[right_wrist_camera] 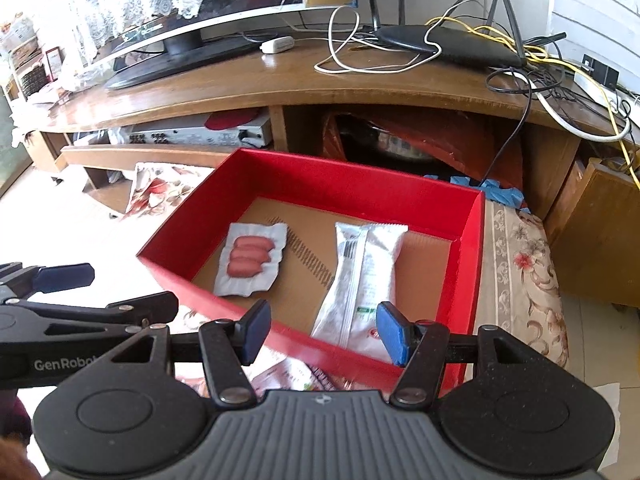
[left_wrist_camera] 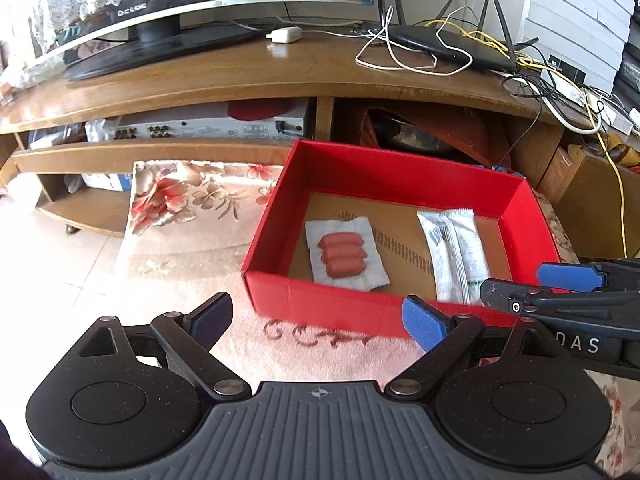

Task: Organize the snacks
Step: 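Move both grippers back to the snacks on the tablecloth, then grasp the wrapped bun with the left gripper while the right gripper grasps the orange snack bag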

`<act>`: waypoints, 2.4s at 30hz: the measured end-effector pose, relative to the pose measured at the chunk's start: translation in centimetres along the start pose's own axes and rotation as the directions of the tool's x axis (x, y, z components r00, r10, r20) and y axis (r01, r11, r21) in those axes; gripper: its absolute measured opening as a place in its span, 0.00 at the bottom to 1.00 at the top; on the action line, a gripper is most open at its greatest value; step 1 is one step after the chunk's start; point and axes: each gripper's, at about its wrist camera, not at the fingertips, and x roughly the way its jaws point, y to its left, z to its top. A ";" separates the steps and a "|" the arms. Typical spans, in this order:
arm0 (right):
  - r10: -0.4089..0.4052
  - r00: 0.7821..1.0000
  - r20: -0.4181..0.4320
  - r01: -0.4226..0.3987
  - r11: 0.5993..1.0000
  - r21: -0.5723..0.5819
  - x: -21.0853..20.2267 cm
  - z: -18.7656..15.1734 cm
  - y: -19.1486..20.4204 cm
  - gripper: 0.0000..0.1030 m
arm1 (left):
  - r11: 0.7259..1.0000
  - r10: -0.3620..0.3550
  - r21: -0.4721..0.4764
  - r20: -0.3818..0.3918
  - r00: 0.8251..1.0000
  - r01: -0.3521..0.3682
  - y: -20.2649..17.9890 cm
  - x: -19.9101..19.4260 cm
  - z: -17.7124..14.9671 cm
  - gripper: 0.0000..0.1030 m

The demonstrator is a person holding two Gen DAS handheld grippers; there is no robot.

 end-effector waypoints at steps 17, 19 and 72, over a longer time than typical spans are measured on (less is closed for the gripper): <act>0.035 0.996 -0.081 -0.040 0.998 -0.055 -0.8 -3.6 2.6 0.58 | 1.000 -0.007 0.006 -0.075 0.997 0.007 1.8 -2.0 -4.9 0.92; 0.035 0.996 -0.083 -0.039 0.998 -0.052 -0.9 -3.7 2.5 0.58 | 1.000 -0.001 0.010 -0.083 0.997 0.002 1.8 -2.0 -5.3 0.93; 0.055 0.977 -0.204 -0.102 0.968 -0.229 1.5 -6.2 5.9 0.29 | 0.999 -0.027 -0.044 -0.200 0.979 0.018 3.7 -0.5 -7.3 0.61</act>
